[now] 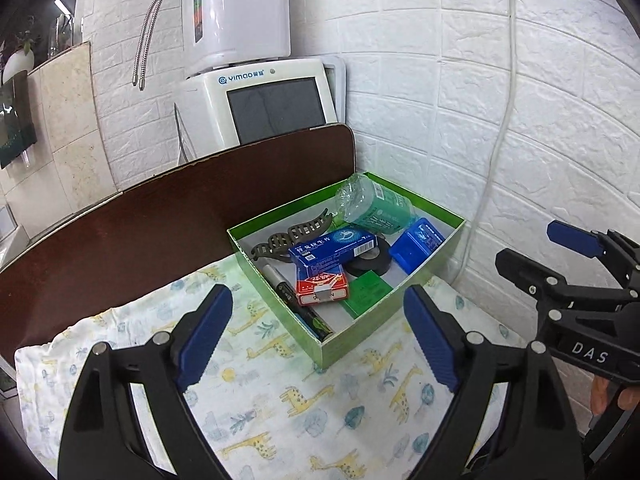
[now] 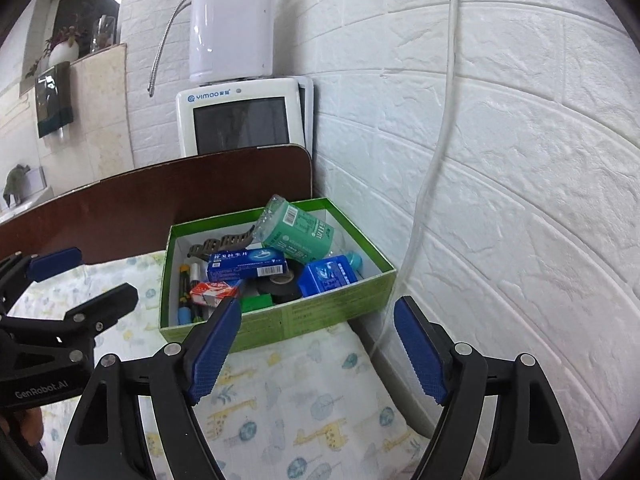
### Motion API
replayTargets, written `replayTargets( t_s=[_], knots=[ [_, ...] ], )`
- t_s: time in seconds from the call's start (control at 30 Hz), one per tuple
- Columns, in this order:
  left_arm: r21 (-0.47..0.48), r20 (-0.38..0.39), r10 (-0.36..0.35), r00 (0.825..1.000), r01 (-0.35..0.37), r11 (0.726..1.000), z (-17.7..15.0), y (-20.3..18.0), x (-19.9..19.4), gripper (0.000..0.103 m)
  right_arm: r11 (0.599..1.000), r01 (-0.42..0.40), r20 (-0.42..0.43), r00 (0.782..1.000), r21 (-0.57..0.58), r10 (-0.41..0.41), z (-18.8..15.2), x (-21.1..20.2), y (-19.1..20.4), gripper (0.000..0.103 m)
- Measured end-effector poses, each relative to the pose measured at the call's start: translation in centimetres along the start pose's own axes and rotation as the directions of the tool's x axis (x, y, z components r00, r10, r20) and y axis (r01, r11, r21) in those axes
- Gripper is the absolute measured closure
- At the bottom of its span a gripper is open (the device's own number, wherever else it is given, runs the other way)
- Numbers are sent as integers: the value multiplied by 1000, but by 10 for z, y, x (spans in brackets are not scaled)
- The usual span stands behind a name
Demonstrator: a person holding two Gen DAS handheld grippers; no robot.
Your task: Organize rigid objects
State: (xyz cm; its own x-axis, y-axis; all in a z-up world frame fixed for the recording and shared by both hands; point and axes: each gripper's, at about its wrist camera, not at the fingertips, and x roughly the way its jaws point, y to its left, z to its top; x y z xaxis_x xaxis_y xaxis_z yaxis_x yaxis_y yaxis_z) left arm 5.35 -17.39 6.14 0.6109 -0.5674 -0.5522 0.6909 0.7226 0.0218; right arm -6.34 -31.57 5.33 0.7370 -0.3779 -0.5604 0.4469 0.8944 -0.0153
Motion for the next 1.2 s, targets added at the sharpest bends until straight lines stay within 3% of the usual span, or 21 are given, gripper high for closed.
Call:
replayTargets(
  t_s=[0.33,1.2],
  knots=[
    [-14,23,-7,1000,8,1000,-4,8,-15,16,999,36,-22,999,8,-36,-8,-9,-2,23],
    [-24,32,-8,999,9,1000,-8,18,-23,16,999,34,-32,999,1,-34,-9,-6,8,23]
  ],
)
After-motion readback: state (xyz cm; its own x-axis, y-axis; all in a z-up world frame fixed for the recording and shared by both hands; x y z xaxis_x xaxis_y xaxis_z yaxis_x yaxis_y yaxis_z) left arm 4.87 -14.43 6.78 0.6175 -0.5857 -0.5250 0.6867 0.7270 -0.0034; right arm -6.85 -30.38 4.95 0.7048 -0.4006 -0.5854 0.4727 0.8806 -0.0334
